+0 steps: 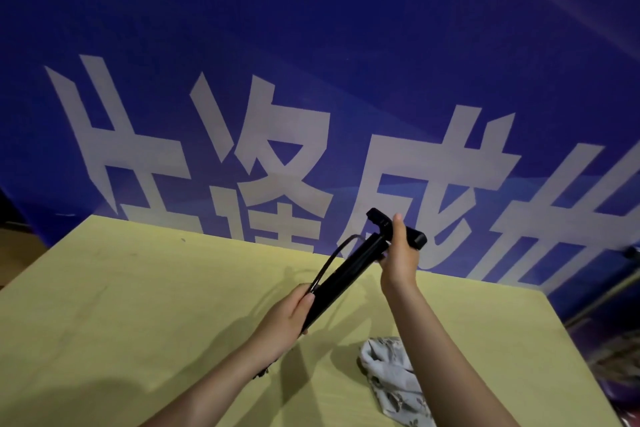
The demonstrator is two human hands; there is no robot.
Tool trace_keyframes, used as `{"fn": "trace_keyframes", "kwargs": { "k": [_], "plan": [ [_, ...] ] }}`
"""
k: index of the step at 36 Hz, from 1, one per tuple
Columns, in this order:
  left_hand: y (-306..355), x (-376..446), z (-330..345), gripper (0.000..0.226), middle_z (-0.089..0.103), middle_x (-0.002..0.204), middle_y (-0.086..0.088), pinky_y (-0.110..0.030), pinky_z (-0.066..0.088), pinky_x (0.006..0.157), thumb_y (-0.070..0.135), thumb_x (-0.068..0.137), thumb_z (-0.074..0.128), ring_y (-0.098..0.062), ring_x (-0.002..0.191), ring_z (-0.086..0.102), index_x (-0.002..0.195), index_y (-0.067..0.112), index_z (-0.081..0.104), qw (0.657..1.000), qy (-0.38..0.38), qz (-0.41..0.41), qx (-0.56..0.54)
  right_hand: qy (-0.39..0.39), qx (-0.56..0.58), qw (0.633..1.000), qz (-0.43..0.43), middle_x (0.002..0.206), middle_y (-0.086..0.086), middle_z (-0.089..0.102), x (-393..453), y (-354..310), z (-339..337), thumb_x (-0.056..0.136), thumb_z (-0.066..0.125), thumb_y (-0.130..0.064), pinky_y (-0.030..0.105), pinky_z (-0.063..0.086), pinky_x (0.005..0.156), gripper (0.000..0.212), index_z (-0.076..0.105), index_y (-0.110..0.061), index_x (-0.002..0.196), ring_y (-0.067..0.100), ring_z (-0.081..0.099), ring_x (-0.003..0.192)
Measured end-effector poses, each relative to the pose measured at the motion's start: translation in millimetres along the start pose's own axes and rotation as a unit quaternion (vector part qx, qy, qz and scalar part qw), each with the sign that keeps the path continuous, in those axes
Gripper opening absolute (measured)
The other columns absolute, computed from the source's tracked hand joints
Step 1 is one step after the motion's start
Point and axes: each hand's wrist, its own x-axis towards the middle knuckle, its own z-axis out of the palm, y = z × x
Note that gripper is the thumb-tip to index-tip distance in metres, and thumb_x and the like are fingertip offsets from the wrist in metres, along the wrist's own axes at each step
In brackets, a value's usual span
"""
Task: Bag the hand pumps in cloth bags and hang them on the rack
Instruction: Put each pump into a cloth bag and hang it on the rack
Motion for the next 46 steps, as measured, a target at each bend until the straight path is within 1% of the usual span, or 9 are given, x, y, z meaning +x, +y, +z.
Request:
{"fn": "trace_keyframes", "kwargs": {
  "k": [8, 12, 17, 20, 24, 26, 30, 42, 46],
  "plan": [
    [-1.4, 5.9, 5.7, 0.022, 0.068, 0.086, 0.002, -0.013, 0.044, 0.066, 0.018, 0.101, 0.043, -0.010, 0.081, 0.063, 0.092, 0.017, 0.064, 0.993, 0.079, -0.034, -0.080, -0.095, 0.155, 0.981, 0.069, 0.080, 0.012, 0.064, -10.6, 16.9, 2.1, 0.097, 0.052, -0.034, 0.034, 0.052, 0.080, 0.038, 0.055, 0.001, 0.113, 0.023, 0.065, 0.074],
    [-4.2, 10.0, 0.1, 0.028, 0.072, 0.088, 0.000, -0.033, 0.050, 0.087, 0.016, 0.101, 0.043, -0.018, 0.091, 0.066, 0.087, 0.012, 0.067, 0.984, 0.098, -0.032, -0.146, -0.116, 0.137, 0.981, 0.071, 0.086, 0.013, 0.063, -10.7, 22.7, -0.1, 0.098, 0.050, -0.037, 0.036, 0.051, 0.079, 0.039, 0.057, 0.000, 0.110, 0.025, 0.064, 0.079],
    [9.6, 19.4, -11.4, 0.035, 0.070, 0.086, -0.010, -0.038, 0.051, 0.088, 0.010, 0.102, 0.036, -0.031, 0.096, 0.063, 0.082, 0.003, 0.064, 0.963, 0.103, -0.025, -0.249, -0.156, 0.145, 0.973, 0.082, 0.088, 0.016, 0.060, -11.9, 20.6, 5.2, 0.098, 0.049, -0.029, 0.038, 0.049, 0.080, 0.030, 0.054, -0.002, 0.110, 0.026, 0.063, 0.077],
    [23.7, 24.3, -12.3, 0.033, 0.070, 0.095, -0.008, -0.039, 0.049, 0.092, 0.016, 0.103, 0.035, -0.025, 0.103, 0.063, 0.084, 0.005, 0.060, 0.961, 0.070, 0.002, -0.267, -0.194, 0.138, 0.966, 0.103, 0.086, 0.017, 0.058, -25.0, 25.6, 16.0, 0.095, 0.051, -0.026, 0.039, 0.050, 0.077, 0.028, 0.057, -0.001, 0.106, 0.027, 0.062, 0.071],
    [32.0, 22.7, -11.9, 0.028, 0.068, 0.116, -0.001, -0.035, 0.044, 0.073, 0.032, 0.102, 0.033, -0.024, 0.097, 0.062, 0.083, 0.016, 0.046, 0.957, 0.003, -0.001, -0.289, -0.225, 0.099, 0.963, 0.113, 0.084, 0.017, 0.059, -35.4, 30.6, 22.2, 0.094, 0.051, -0.032, 0.041, 0.052, 0.073, 0.035, 0.056, 0.001, 0.106, 0.031, 0.062, 0.071],
    [30.9, 18.4, -13.1, 0.028, 0.069, 0.109, -0.011, -0.029, 0.040, 0.061, 0.037, 0.100, 0.034, -0.025, 0.087, 0.060, 0.083, 0.019, 0.046, 0.952, -0.010, -0.011, -0.306, -0.229, 0.072, 0.964, 0.115, 0.085, 0.015, 0.061, -36.9, 28.8, 21.1, 0.091, 0.056, -0.032, 0.040, 0.048, 0.076, 0.033, 0.058, -0.002, 0.103, 0.029, 0.064, 0.071],
    [29.5, 11.2, -11.2, 0.029, 0.069, 0.091, -0.025, -0.025, 0.037, 0.053, 0.042, 0.099, 0.032, -0.020, 0.062, 0.057, 0.091, 0.019, 0.046, 0.962, -0.027, -0.016, -0.272, -0.228, 0.058, 0.963, 0.132, 0.080, 0.011, 0.062, -36.9, 31.9, 14.4, 0.077, 0.068, -0.037, 0.038, 0.044, 0.067, 0.031, 0.063, -0.010, 0.090, 0.028, 0.059, 0.077],
    [16.6, 8.0, 5.5, 0.034, 0.068, 0.096, -0.019, -0.034, 0.049, 0.071, 0.045, 0.098, 0.033, -0.032, 0.083, 0.059, 0.096, 0.013, 0.046, 0.949, -0.076, -0.025, -0.305, -0.138, 0.173, 0.974, 0.057, 0.085, 0.011, 0.065, -28.3, 44.2, -22.2, 0.084, 0.062, -0.033, 0.031, 0.052, 0.081, 0.029, 0.058, -0.006, 0.095, 0.021, 0.065, 0.081],
    [8.8, 10.2, 9.2, 0.030, 0.069, 0.095, -0.025, -0.026, 0.046, 0.061, 0.040, 0.103, 0.027, -0.025, 0.069, 0.059, 0.091, 0.019, 0.045, 0.961, -0.070, -0.044, -0.262, -0.059, -0.076, 0.994, -0.043, 0.094, 0.003, 0.063, -12.9, 33.7, -43.2, 0.090, 0.064, -0.025, 0.024, 0.051, 0.078, 0.023, 0.059, -0.010, 0.106, 0.010, 0.065, 0.084]
  ]
}}
